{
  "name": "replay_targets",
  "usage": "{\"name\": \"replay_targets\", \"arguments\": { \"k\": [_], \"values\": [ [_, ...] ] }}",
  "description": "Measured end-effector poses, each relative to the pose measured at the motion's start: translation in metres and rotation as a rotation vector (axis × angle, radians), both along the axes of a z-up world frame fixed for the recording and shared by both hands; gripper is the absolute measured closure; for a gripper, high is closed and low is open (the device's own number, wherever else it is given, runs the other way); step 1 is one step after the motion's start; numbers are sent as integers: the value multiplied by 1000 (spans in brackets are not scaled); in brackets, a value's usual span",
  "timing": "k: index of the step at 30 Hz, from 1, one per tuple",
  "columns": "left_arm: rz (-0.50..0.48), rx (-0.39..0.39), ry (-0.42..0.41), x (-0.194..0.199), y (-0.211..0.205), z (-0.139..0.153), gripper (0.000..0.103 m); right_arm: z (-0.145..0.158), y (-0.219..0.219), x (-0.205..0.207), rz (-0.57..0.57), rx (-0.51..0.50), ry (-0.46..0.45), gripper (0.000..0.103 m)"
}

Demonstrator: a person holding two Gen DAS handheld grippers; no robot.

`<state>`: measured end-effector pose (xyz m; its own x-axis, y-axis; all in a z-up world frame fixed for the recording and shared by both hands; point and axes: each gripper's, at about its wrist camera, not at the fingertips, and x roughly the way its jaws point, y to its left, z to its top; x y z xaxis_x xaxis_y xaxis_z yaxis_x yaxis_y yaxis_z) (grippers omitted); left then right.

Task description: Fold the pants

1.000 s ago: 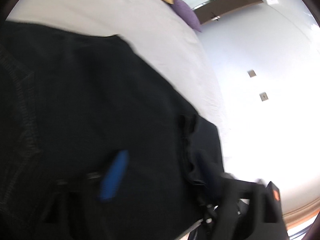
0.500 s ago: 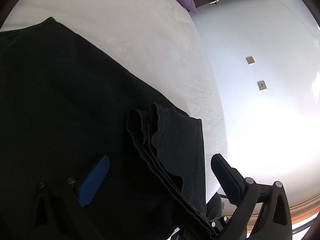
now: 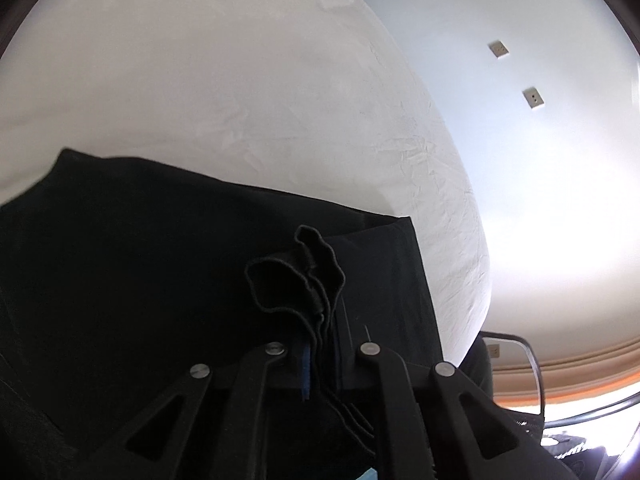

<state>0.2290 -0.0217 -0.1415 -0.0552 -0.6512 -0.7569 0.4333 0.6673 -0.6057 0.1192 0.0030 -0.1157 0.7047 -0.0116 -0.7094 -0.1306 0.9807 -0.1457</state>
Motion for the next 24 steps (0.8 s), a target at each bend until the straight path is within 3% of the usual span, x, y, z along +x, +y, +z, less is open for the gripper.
{"name": "replay_targets", "arguments": {
  "k": [7, 11, 20, 24],
  "values": [
    [-41, 71, -27, 26, 33, 4, 95, -11, 49, 15, 117, -12, 34, 94],
    [-38, 122, -28, 33, 54, -8, 95, -23, 74, 18, 167, -18, 74, 92],
    [-27, 136, -32, 43, 77, -18, 95, -41, 106, 12, 201, -30, 139, 91],
    [-13, 119, -28, 44, 83, -23, 93, -60, 94, 13, 192, -28, 165, 90]
  ]
}}
